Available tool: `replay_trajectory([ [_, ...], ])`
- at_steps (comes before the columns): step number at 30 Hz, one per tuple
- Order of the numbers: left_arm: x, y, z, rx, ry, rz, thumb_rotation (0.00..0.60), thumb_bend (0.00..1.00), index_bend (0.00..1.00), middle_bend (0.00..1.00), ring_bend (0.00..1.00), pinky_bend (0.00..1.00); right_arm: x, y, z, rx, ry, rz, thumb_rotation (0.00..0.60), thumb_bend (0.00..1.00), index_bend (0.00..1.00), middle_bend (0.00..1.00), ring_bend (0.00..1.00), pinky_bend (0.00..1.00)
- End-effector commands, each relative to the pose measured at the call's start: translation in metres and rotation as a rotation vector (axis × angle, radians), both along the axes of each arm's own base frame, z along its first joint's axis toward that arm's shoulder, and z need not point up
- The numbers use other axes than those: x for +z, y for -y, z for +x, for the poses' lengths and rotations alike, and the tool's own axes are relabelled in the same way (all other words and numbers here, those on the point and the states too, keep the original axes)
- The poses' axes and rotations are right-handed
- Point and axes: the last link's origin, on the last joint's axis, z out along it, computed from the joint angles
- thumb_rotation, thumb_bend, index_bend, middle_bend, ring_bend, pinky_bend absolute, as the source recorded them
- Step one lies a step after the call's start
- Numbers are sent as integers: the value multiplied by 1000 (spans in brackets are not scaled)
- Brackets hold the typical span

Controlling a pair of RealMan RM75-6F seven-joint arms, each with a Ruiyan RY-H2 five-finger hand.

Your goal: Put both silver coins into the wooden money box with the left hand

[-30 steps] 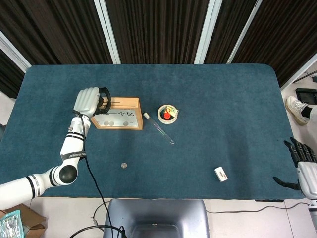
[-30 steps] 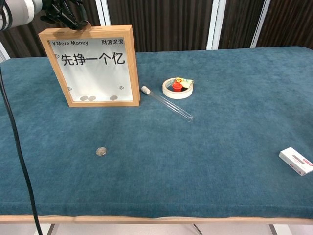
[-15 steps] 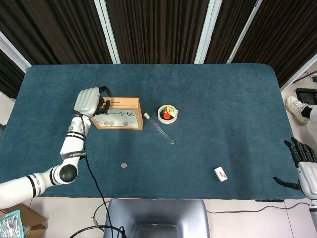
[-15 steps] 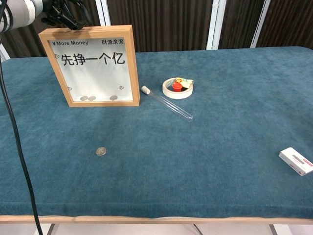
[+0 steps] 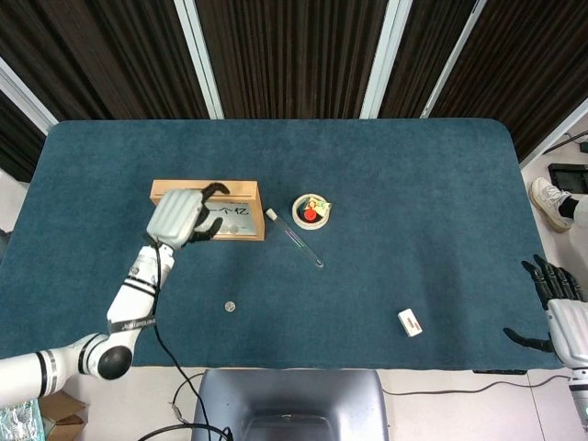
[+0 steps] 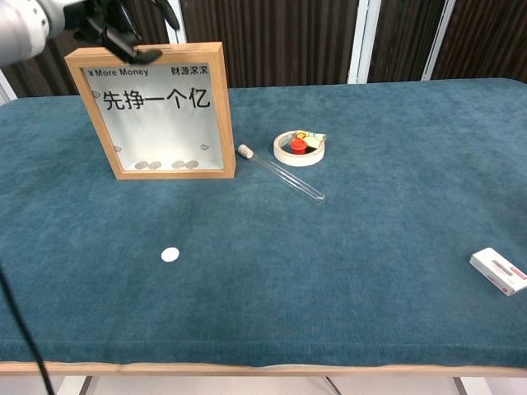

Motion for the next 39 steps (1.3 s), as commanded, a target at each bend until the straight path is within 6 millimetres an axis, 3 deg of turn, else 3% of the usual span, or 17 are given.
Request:
replay_trajectory([
  [1,-18,88,-26,-162,-45,-108,600,373,378,1000,1000,1000,-2,-1,3,16,2,17,600,109,0,0,0,0],
  [4,-32,114,-45,-174,-68,-155,600,373,382,1000,1000,1000,-4,-2,4,26,2,24,600,109,0,0,0,0],
  [9,-58,132,-74,-100,-55,-217,600,372,370,1000,1000,1000,-7,-3,6,40,-9,54,600,109,0,0,0,0],
  [14,-83,143,-107,1,0,-235,600,373,366,1000,1000,1000,-8,-4,7,50,-10,61,600,109,0,0,0,0],
  [19,-104,139,-129,45,59,-178,600,375,404,1000,1000,1000,-9,-8,9,73,-9,84,600,109,0,0,0,0],
  [27,-135,139,-139,-8,-12,-131,600,380,434,1000,1000,1000,-10,-7,9,69,-11,80,600,109,0,0,0,0],
  [39,-155,128,-136,-23,-63,-81,600,377,434,1000,1000,1000,-9,-7,8,63,-11,69,600,109,0,0,0,0],
])
